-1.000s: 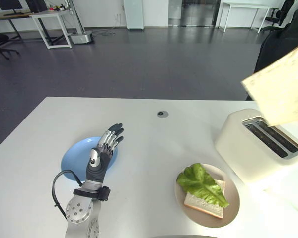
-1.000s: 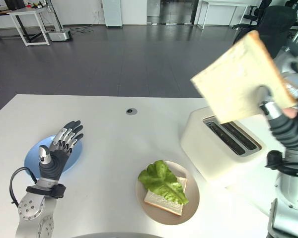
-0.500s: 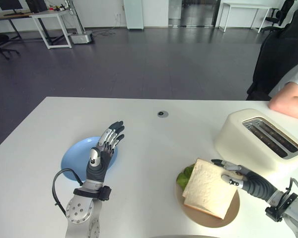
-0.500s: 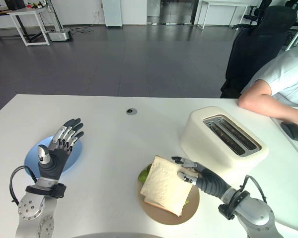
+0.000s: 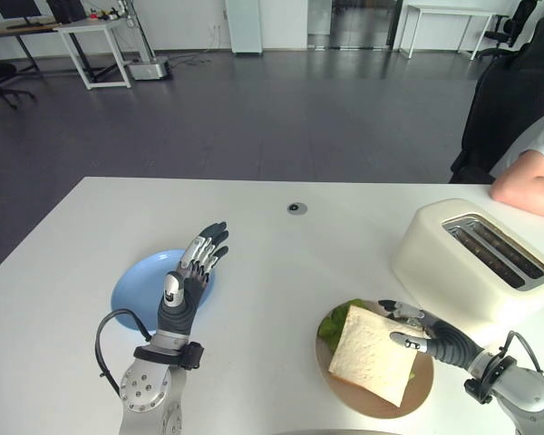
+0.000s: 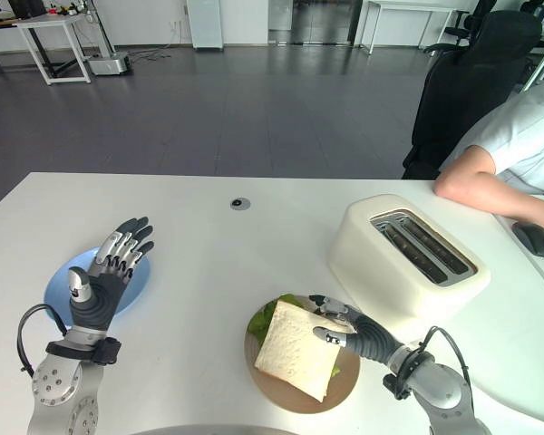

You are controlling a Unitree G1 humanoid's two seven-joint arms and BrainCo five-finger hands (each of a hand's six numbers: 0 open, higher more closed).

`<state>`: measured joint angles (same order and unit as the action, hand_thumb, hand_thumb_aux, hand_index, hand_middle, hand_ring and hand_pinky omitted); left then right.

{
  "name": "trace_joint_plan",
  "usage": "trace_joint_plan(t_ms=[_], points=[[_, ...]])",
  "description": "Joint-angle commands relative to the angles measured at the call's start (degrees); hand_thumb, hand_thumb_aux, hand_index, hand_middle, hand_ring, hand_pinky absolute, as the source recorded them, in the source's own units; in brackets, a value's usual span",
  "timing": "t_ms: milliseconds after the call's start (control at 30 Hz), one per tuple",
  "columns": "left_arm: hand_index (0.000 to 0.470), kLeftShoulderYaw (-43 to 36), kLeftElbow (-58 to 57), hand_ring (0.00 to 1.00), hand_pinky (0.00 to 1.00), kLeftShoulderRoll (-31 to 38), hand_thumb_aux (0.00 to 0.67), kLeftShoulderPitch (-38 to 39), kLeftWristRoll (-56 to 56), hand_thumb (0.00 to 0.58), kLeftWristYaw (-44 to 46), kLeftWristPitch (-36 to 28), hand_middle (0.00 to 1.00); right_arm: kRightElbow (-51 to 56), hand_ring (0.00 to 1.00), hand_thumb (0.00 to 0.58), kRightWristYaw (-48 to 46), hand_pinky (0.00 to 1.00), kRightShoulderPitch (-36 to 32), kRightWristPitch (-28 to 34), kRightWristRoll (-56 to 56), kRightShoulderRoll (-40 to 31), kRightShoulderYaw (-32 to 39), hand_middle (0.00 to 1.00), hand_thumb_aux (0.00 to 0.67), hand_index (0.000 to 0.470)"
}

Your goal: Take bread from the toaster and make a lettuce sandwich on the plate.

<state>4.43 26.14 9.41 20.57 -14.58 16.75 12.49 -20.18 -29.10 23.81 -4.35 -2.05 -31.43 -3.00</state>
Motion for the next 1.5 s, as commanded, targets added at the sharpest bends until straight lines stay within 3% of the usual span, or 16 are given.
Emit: trace_joint_plan(t_ms=[33, 233, 400, 433, 467, 500, 533, 567, 600, 767, 900, 1000, 1233, 1367, 1500], points=[[0.0, -0.41, 0.42, 0.0, 0.0, 0.1, 0.0, 0.71, 0.46, 0.0, -0.12, -0.75, 0.0, 0.42, 0.0, 0.0, 1.69, 0.0, -2.06, -0.84, -0.82, 1.63, -1.59, 0.0, 0.0, 0.0], [0.0, -0.91, 0.9, 0.0, 0.0, 0.12, 0.0, 1.05, 0.56, 0.0, 0.06, -0.69, 0.0, -3.01, 0.0, 0.0, 4.73, 0.0, -4.26, 0.86, -6.84, 5.88, -5.18, 0.0, 0.0, 0.0], [0.0, -5.84, 2.05, 0.0, 0.0, 5.38, 0.0, 2.8, 2.29, 0.0, 7.08, -0.69, 0.0, -9.82, 0.04, 0.0, 1.04, 0.04, -2.01, 8.44, -26.32, 6.48, -10.49, 0.04, 0.0, 0.0], [0.022, -7.23, 2.26, 0.21, 0.21, 6.93, 0.032, 3.23, 3.08, 0.053, 9.11, -0.34, 0.21, -10.92, 0.33, 0.0, -0.63, 0.33, -0.88, 9.87, -29.54, 5.49, -11.61, 0.33, 0.0, 0.0], [0.254, -8.78, 2.45, 0.47, 0.47, 8.78, 0.363, 3.67, 4.15, 0.458, 11.37, 0.04, 0.47, -12.11, 0.77, 0.0, -3.83, 0.77, 1.15, 10.71, -32.4, 3.93, -12.5, 0.77, 0.0, 0.0], [0.321, -10.35, 2.6, 0.56, 0.56, 10.69, 0.457, 4.05, 5.28, 0.521, 13.68, 0.9, 0.56, -13.43, 1.0, 0.526, -7.93, 1.0, 3.87, 11.65, -34.86, 1.91, -12.99, 1.0, 0.465, 0.326], [0.4, -11.7, 2.74, 0.67, 0.67, 12.33, 0.57, 4.31, 6.31, 0.567, 15.59, 1.63, 0.67, -14.55, 1.0, 0.58, -12.0, 1.0, 6.62, 12.47, -36.21, -0.23, -13.1, 1.0, 0.67, 0.47], [0.47, -13.09, 2.73, 0.8, 0.8, 14.01, 0.67, 4.45, 7.89, 0.58, 17.35, 2.55, 0.8, -15.5, 1.0, 0.58, -16.48, 1.0, 9.63, 12.88, -36.74, -2.6, -12.91, 1.0, 0.67, 0.47], [0.47, -14.95, 2.61, 1.0, 1.0, 16.1, 0.67, 4.45, 10.34, 0.58, 19.37, 3.55, 1.0, -16.2, 1.0, 0.58, -20.9, 1.0, 12.89, 12.94, -35.45, -5.54, -12.17, 1.0, 0.67, 0.47], [0.47, -22.18, 1.91, 1.0, 1.0, 22.6, 0.67, 1.92, 22.47, 0.58, 24.74, 6.15, 1.0, -12.71, 1.0, 0.58, -33.36, 1.0, 22.04, 6.71, -20.06, -16.33, -10.11, 1.0, 0.67, 0.47], [0.47, -25.38, 1.21, 1.0, 1.0, 23.6, 0.67, 0.13, 28.46, 0.58, 24.99, 5.88, 1.0, -9.67, 1.0, 0.58, -34.83, 1.0, 22.55, 2.23, -11.66, -19.18, -9.26, 1.0, 0.67, 0.47], [0.47, -27.41, 0.5, 1.0, 1.0, 23.04, 0.67, -0.73, 31.95, 0.58, 24.2, 4.95, 1.0, -6.62, 1.0, 0.58, -32.43, 1.0, 21.19, -2.18, -0.38, -19.89, -3.43, 1.0, 0.67, 0.47], [0.47, -34.12, -10.0, 1.0, 1.0, 18.65, 0.67, -4.25, 40.17, 0.58, 20.21, 3.37, 1.0, 0.8, 1.0, 0.58, -13.56, 1.0, 6.39, -7.87, 23.22, -7.45, 12.42, 1.0, 0.67, 0.47], [0.47, -35.89, -19.45, 1.0, 1.0, 15.92, 0.67, -9.39, 46.22, 0.58, 14.98, 2.14, 1.0, 7.44, 1.0, 0.58, -1.42, 1.0, -3.78, -7.41, 33.7, 0.91, 18.45, 1.0, 0.67, 0.47], [0.47, -34.33, -32.75, 1.0, 1.0, 11.39, 0.67, -20.17, 56.37, 0.58, -1.09, -2.03, 1.0, 16.59, 1.0, 0.58, 10.63, 1.0, -12.59, -4.38, 38.57, 8.61, 20.12, 1.0, 0.67, 0.47]])
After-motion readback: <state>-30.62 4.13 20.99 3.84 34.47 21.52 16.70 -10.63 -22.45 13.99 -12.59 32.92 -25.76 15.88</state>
